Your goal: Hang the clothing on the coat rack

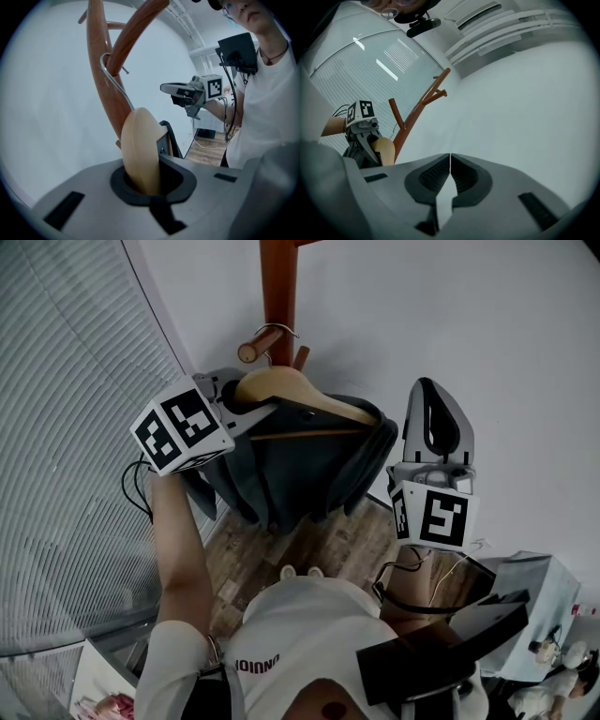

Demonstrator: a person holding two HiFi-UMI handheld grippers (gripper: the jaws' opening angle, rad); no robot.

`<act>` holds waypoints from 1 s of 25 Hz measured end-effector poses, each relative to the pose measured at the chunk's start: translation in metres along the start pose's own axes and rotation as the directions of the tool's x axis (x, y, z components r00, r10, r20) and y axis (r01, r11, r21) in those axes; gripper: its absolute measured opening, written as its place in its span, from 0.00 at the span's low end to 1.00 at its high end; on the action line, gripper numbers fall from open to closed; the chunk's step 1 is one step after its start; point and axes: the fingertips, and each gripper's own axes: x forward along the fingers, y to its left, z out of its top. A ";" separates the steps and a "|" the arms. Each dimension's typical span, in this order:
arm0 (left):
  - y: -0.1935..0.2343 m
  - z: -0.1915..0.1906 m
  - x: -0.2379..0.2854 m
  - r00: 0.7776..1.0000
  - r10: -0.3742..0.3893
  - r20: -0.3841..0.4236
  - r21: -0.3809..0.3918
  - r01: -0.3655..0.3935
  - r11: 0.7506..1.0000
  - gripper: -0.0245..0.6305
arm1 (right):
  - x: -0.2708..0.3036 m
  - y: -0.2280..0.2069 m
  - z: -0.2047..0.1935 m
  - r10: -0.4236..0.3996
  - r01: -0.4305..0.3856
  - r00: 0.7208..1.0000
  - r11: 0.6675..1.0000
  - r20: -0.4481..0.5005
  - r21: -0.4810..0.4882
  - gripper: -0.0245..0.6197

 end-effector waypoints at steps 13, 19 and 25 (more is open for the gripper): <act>0.001 -0.004 -0.003 1.000 0.026 -0.007 -0.003 -0.026 1.000 0.07 | 0.000 0.004 -0.001 0.010 -0.010 1.000 1.000 0.002 0.008 0.07; 0.003 -0.010 -0.002 0.997 0.070 -0.042 -0.002 -0.070 0.998 0.07 | -0.001 0.006 -0.006 0.018 -0.018 1.000 1.000 0.000 0.003 0.07; 0.012 -0.011 -0.010 0.990 0.134 -0.040 -0.008 -0.134 0.991 0.17 | -0.001 0.008 -0.005 0.022 -0.022 1.000 1.000 0.002 0.007 0.07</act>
